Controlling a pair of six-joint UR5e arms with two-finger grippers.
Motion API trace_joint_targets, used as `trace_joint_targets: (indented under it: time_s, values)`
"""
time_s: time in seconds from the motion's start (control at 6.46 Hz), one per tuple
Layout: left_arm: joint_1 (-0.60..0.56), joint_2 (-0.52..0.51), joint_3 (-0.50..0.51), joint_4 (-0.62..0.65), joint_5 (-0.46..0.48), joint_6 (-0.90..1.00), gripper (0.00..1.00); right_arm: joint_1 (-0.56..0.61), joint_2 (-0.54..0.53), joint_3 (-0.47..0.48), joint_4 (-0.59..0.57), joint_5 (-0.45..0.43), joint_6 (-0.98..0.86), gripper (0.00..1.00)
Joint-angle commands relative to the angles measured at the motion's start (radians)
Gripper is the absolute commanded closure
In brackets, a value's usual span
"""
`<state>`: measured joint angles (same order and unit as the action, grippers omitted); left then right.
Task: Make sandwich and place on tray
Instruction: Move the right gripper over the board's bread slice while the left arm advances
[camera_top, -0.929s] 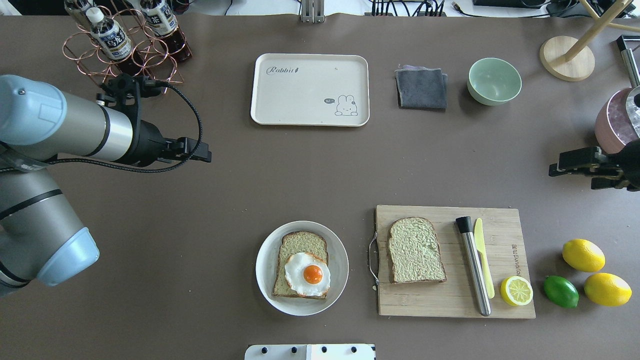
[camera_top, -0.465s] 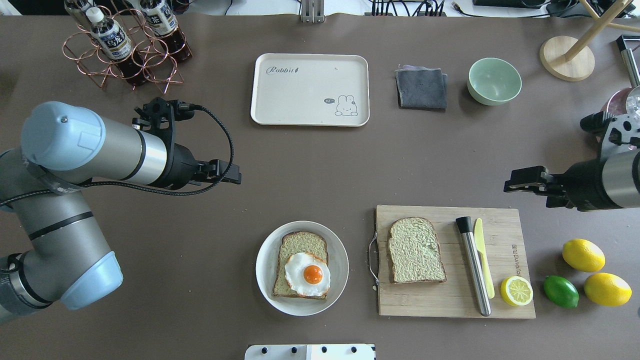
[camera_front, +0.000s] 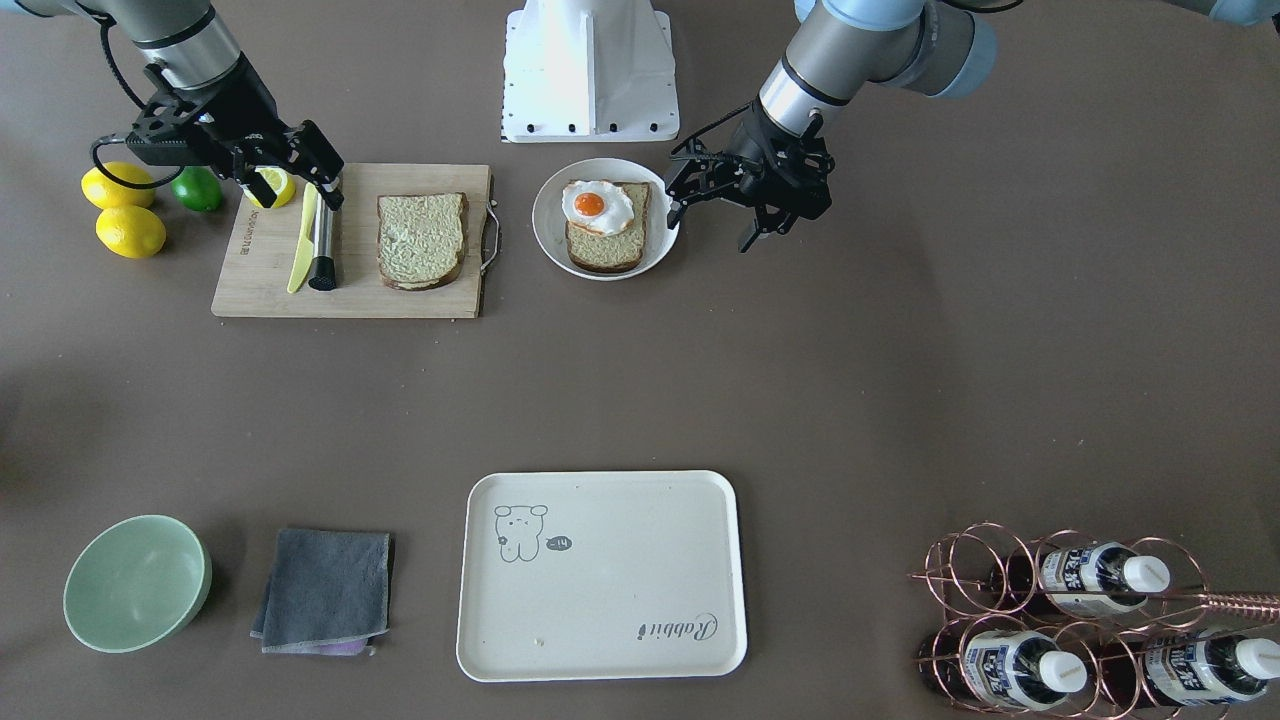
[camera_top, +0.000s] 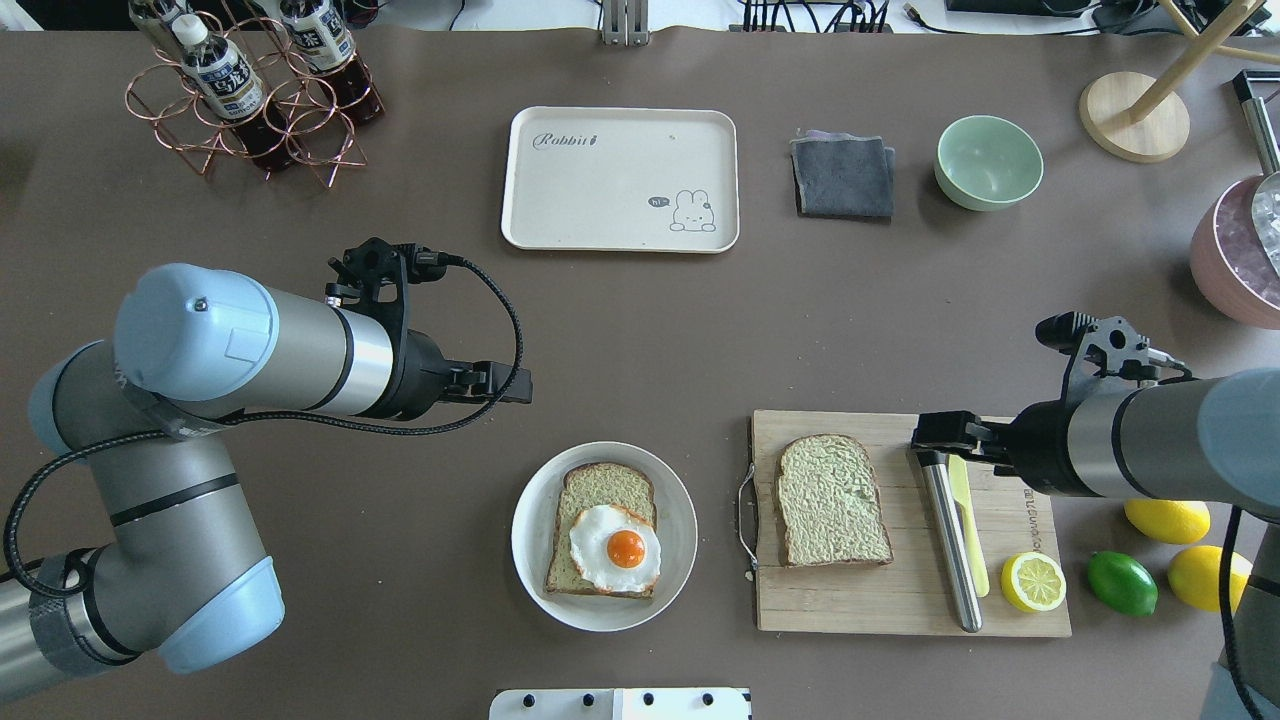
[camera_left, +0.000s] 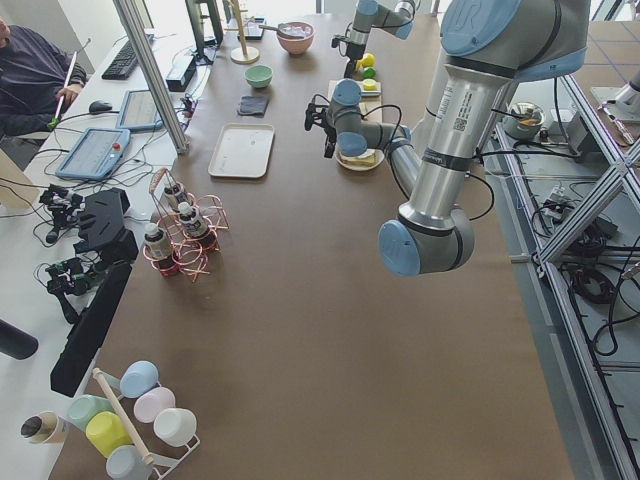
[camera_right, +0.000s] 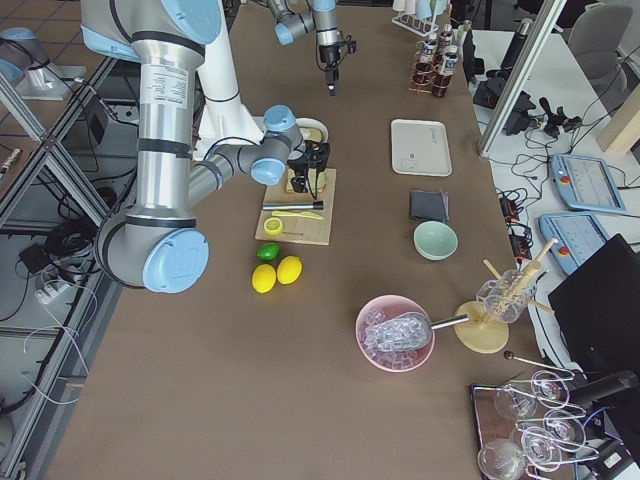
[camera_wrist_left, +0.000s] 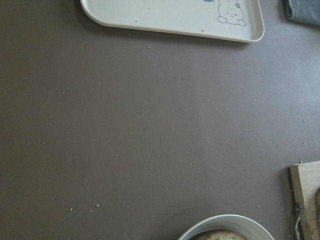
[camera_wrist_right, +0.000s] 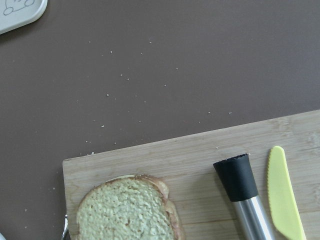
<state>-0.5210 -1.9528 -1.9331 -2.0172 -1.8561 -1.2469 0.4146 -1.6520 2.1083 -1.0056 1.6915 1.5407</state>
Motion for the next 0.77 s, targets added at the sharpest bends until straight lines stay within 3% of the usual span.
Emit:
trace_joint_targets:
  time_s: [0.0, 0.31, 0.62]
  values:
    - [0.001, 0.0, -0.001, 0.0, 0.003, 0.0, 0.02, -0.075, 0.015, -0.045, 0.048, -0.064, -0.004, 0.09]
    - [0.001, -0.002, -0.001, 0.0, 0.003, 0.001, 0.02, -0.12, 0.003, -0.048, 0.064, -0.099, 0.004, 0.2]
    - [0.004, -0.011, -0.001, 0.0, 0.02, 0.001, 0.02, -0.149, -0.038, -0.095, 0.188, -0.139, 0.004, 0.25]
